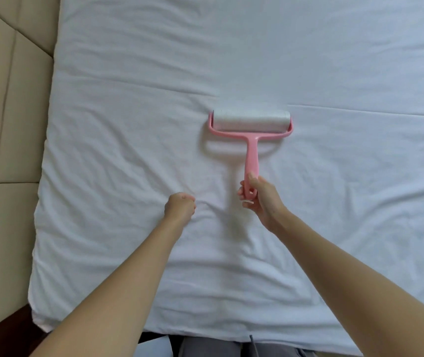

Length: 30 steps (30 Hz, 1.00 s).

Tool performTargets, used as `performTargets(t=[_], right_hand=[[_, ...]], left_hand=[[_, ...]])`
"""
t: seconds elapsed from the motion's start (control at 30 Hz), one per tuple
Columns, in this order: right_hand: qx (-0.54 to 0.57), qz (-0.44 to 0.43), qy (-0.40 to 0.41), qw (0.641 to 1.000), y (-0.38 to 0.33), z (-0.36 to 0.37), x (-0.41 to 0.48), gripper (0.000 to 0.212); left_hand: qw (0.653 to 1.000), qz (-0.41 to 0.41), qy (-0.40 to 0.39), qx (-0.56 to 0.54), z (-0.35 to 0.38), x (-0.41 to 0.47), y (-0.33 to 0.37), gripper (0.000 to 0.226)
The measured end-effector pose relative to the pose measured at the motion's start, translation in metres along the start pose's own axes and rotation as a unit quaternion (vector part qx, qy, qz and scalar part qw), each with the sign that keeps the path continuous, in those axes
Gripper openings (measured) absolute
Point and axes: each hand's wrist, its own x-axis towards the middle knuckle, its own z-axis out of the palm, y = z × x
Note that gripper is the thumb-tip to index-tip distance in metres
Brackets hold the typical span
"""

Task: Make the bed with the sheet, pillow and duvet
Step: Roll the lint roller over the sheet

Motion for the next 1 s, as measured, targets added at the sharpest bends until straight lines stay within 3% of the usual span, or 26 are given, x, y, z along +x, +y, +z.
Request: performTargets(t=[0.1, 0.33, 0.77, 1.0], right_hand=[[-0.046, 0.020, -0.005, 0.999, 0.038, -0.012, -0.022, 0.025], [-0.068, 0.061, -0.013, 0.996, 0.099, -0.026, -0.070, 0.024], [-0.082, -0.045, 0.004, 0.996, -0.010, -0.001, -0.025, 0.033], [-0.029, -0.029, -0.013, 0.999, 0.038, -0.019, -0.071, 0.015]], left_hand=[[0.999, 0.000, -0.035, 0.006, 0.004, -0.007, -0.016, 0.032], [1.000, 0.014, -0.011, 0.021, 0.014, -0.027, -0.024, 0.028], [0.998, 0.060, -0.017, -0.017, 0.022, -0.047, -0.017, 0.021], [0.993, 0.117, -0.021, -0.018, 0.031, -0.074, -0.012, 0.018]])
